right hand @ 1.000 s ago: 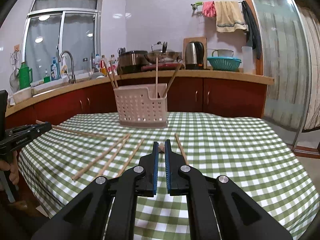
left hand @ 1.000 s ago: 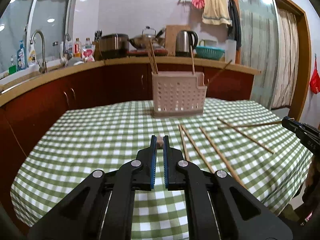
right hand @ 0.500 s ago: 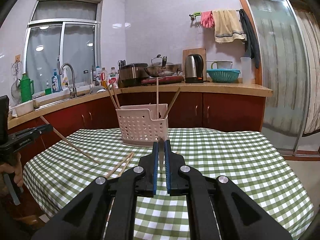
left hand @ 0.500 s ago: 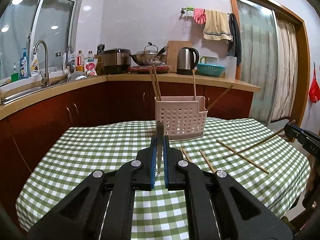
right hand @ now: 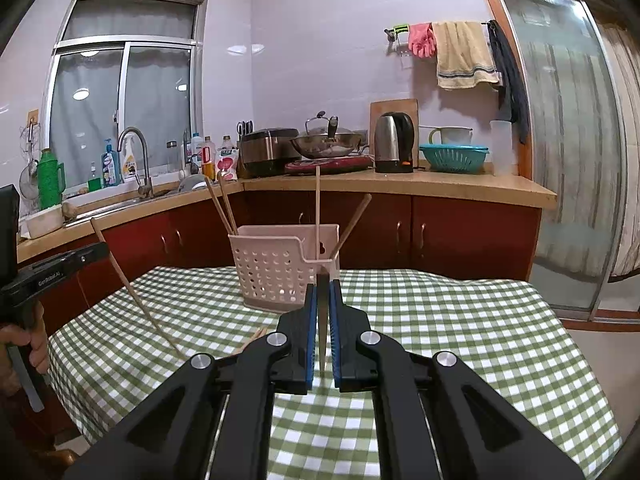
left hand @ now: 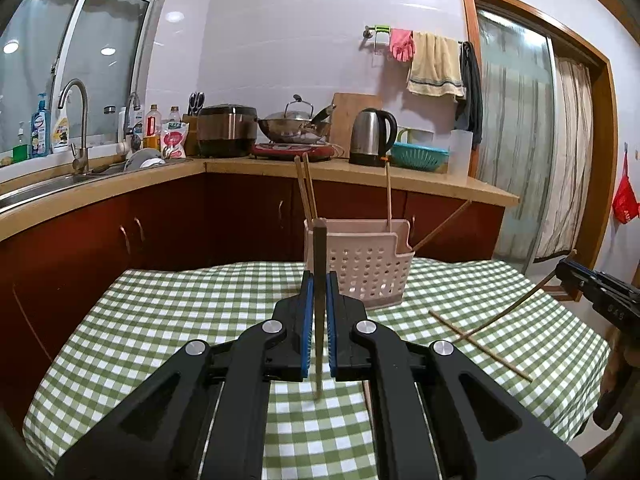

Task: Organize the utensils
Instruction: 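Lift both held chopsticks and carry them over the beige basket, then lower both held chopsticks upright into the basket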

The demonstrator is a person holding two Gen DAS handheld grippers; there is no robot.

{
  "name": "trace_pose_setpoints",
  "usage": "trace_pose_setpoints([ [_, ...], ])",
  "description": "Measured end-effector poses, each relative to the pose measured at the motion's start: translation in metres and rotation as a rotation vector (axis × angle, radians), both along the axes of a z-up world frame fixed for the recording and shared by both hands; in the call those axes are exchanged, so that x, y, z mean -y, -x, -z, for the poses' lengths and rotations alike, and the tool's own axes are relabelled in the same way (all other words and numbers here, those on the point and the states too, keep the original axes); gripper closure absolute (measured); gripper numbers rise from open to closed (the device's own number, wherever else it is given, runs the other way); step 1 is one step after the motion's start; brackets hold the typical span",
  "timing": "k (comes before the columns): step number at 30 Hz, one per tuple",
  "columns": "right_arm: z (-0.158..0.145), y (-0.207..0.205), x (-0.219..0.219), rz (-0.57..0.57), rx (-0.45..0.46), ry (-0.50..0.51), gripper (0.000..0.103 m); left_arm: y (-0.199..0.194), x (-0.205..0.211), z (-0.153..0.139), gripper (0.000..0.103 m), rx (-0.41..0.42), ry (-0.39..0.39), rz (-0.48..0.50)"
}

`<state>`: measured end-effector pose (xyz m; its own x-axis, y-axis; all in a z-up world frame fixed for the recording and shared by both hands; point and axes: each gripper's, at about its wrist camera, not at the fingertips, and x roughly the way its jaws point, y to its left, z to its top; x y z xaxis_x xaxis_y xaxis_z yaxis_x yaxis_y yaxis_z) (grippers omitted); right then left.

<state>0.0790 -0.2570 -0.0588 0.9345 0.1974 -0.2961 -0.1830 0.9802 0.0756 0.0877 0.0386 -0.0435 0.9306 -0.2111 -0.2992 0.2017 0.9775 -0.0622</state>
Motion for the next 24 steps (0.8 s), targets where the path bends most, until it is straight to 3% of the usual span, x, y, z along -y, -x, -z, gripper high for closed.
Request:
trace_pose_setpoints([
  [13,-0.024,-0.020,-0.006,-0.024,0.025,-0.029,0.096,-0.017,0.000,-0.026,0.096,0.044,0.036,0.024],
  [24,-0.066,-0.043,-0.010,-0.055,0.130,-0.042,0.096,-0.039,0.010,-0.071,0.096,0.148,0.055,0.055],
])
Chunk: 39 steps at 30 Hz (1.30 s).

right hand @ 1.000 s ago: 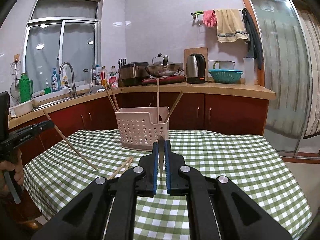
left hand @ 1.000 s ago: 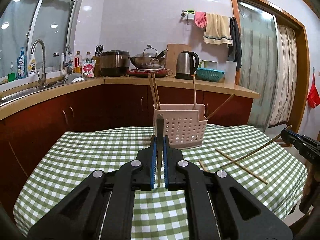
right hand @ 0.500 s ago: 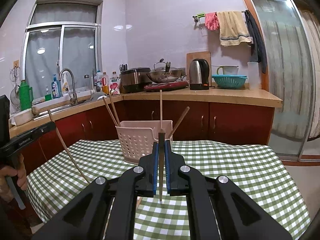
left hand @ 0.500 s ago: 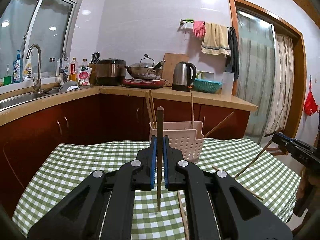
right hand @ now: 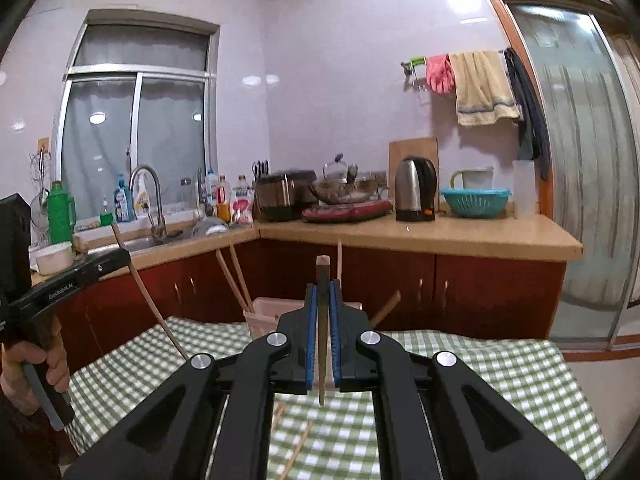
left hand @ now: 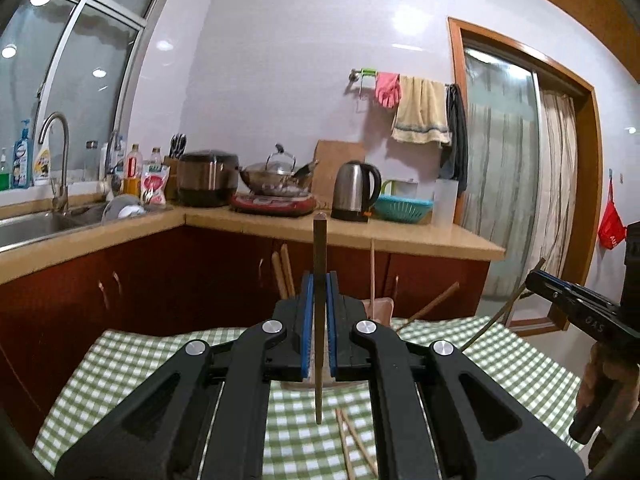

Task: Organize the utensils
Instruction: 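Lower both held chopsticks upright into the basket, then open both tools to release the chopsticks in the basket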

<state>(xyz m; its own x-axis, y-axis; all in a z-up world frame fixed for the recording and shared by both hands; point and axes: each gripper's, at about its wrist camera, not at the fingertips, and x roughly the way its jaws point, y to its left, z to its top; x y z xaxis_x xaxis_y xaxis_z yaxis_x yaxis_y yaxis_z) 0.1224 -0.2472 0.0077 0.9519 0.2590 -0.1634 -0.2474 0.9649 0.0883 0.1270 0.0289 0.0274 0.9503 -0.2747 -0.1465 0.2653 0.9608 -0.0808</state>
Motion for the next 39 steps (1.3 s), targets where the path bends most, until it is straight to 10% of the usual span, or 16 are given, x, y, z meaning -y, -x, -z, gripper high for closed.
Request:
trace_pose_setpoints([
  [17,-0.037,-0.089,0.003,0.007,0.092,-0.015,0.096,-0.089,0.032,-0.053,0.096,0.130,0.027,0.011],
  [34,0.024,-0.141,-0.003,-0.007,-0.078,-0.007,0.096,-0.168,0.043,0.016,0.096,-0.035,-0.019,-0.010],
  [39,0.032,-0.142,-0.007,-0.004,-0.104,0.001,0.086,-0.167,0.044,0.031,0.067,-0.075,-0.030,-0.019],
])
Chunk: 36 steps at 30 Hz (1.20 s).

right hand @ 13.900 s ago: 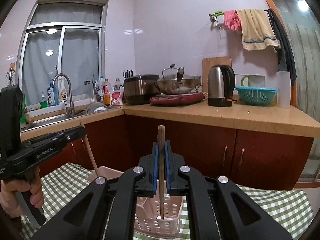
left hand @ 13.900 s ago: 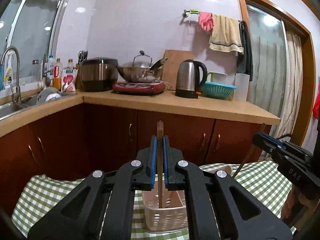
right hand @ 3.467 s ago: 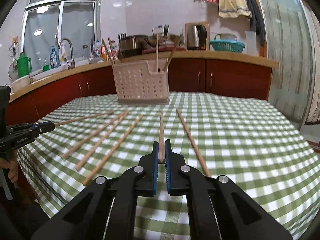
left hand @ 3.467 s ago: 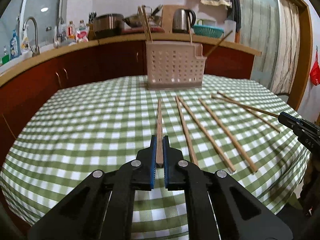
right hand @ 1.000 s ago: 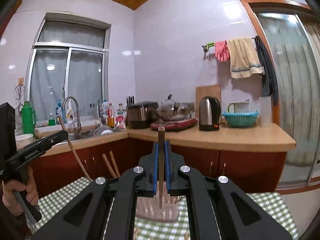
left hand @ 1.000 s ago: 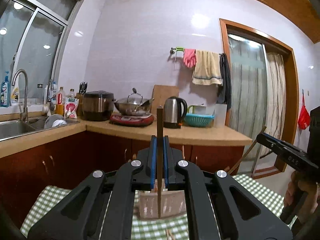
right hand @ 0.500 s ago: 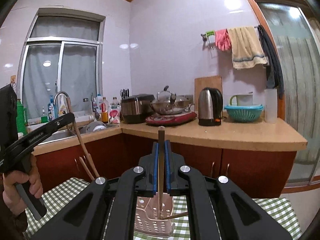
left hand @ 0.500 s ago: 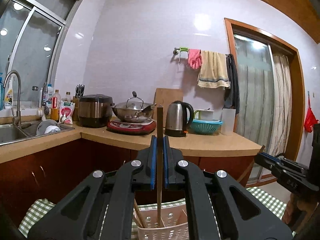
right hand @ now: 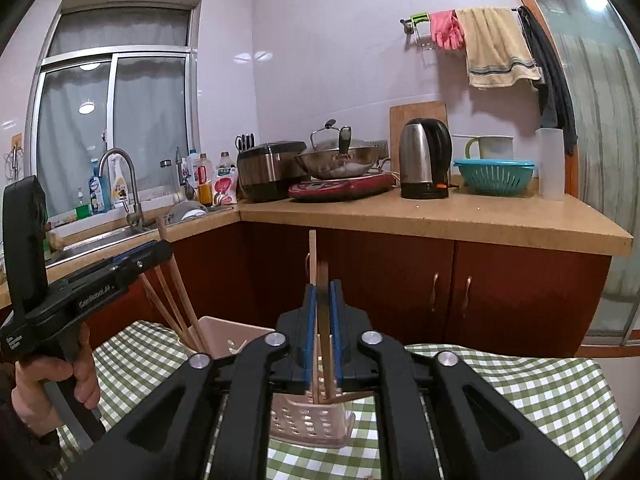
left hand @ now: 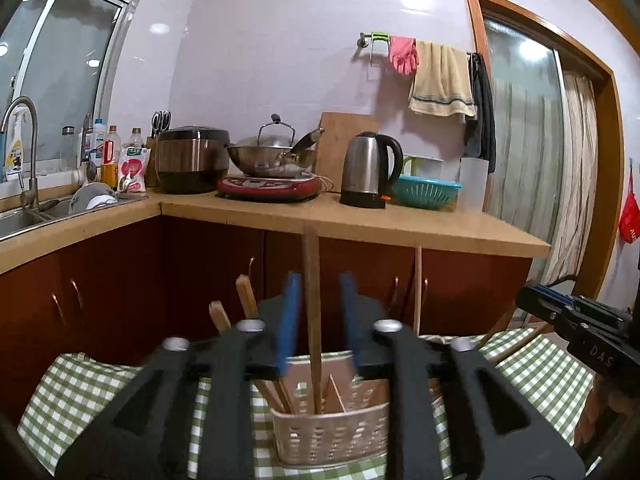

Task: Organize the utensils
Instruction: 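Open both tools to release the chopsticks in the basket, then close the left tool on a chopstick while the right tool grasps another chopstick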

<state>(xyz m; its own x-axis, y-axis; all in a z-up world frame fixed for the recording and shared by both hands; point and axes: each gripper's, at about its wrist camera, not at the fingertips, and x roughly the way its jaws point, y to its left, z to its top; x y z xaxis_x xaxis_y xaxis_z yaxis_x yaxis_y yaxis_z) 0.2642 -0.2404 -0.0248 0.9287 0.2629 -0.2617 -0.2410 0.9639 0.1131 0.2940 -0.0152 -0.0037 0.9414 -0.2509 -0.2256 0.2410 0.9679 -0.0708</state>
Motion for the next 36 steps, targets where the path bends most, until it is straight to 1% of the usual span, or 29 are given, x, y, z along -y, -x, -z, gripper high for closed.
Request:
trace_pose_setpoints([
  [1,-0.001,0.002,0.000,0.005,0.004,0.001,0.077,0.003,-0.001,0.001,0.057,0.002,0.002,-0.002],
  [2,-0.002,0.005,0.001,0.013,0.012,0.000,0.068,0.006,-0.001,0.001,0.054,0.005,0.004,-0.003],
  [4,-0.006,0.011,0.001,0.024,0.024,0.004,0.064,0.014,-0.002,0.000,0.045,0.010,0.002,-0.005],
  [8,-0.012,0.020,0.004,0.043,0.037,0.012,0.053,0.030,-0.006,-0.003,0.038,0.009,0.011,-0.003],
  [12,-0.018,0.038,0.008,0.065,0.052,0.024,0.051,0.048,-0.007,-0.005,0.033,0.010,0.009,-0.003],
  [15,-0.018,0.053,0.010,0.074,0.056,0.022,0.050,0.067,-0.009,-0.003,0.032,0.014,-0.005,-0.007],
  [18,-0.013,0.070,0.012,0.087,0.050,0.029,0.050,0.083,-0.010,0.004,0.032,-0.002,-0.010,-0.009],
  [23,0.004,0.095,0.011,0.098,0.018,0.037,0.050,0.111,-0.014,0.021,0.032,-0.045,-0.013,-0.017],
  [28,0.031,0.123,0.013,0.108,-0.018,0.036,0.050,0.139,-0.020,0.044,0.032,-0.096,0.001,-0.033],
  [36,0.074,0.162,0.009,0.132,-0.083,0.080,0.050,0.176,-0.021,0.089,0.032,-0.196,-0.029,-0.043],
])
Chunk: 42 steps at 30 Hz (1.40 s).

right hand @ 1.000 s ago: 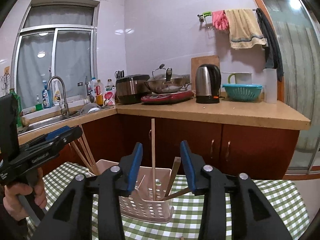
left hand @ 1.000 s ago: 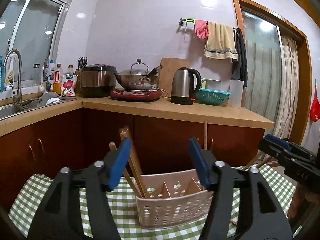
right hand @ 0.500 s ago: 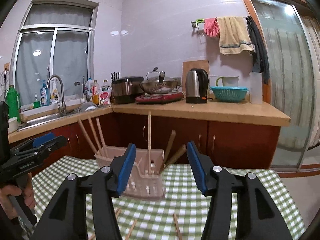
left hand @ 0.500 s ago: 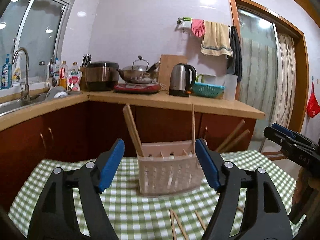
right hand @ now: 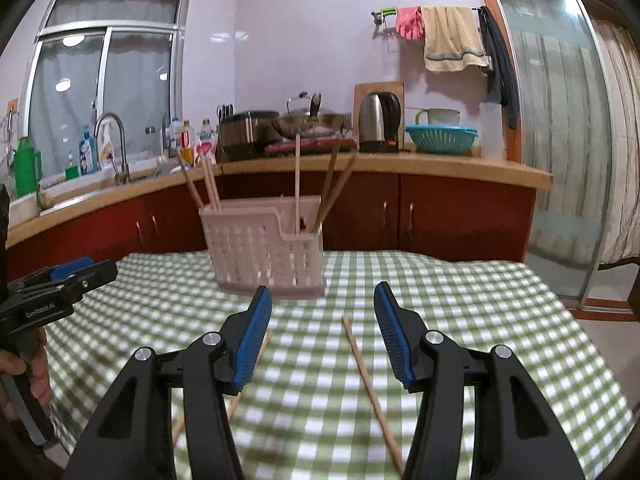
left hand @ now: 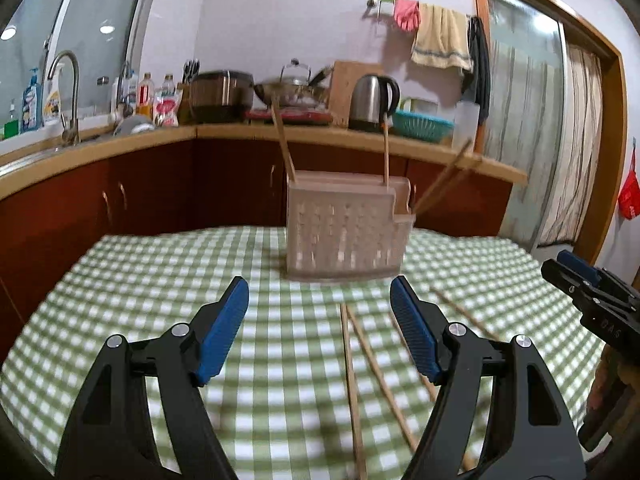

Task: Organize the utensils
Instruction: 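Close the left tool on a chopstick while the right tool grasps another chopstick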

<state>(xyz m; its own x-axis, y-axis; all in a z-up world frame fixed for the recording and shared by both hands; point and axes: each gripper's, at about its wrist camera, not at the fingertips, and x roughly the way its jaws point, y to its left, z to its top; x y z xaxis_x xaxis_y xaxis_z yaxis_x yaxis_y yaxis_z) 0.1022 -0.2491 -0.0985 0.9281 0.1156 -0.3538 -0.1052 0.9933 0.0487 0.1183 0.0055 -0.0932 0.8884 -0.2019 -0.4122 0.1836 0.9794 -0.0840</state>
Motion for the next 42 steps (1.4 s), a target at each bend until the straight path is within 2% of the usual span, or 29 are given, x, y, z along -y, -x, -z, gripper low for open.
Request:
trace_pose_setpoints([
  [14,0.045,0.038,-0.005,-0.025,-0.069,0.001,0.050,0.042,0.010,0.070,0.034,-0.154,-0.035,0.023],
  [20,0.049,0.045,-0.010,-0.038,-0.072,0.006,0.050,0.043,0.021,0.088,0.051,-0.206,-0.063,0.047],
  [22,0.050,0.045,-0.011,-0.040,-0.073,0.005,0.050,0.041,0.022,0.093,0.061,-0.230,-0.064,0.049],
  [26,0.051,0.044,-0.012,-0.046,-0.079,0.000,0.050,0.037,0.022,0.102,0.072,-0.271,-0.061,0.057],
  [31,0.055,0.045,-0.016,-0.057,-0.090,0.001,0.050,0.037,0.020,0.107,0.094,-0.262,-0.076,0.054],
  [42,0.068,0.046,-0.043,-0.151,-0.147,-0.002,0.053,0.042,-0.004,0.104,0.097,-0.274,-0.070,-0.004],
])
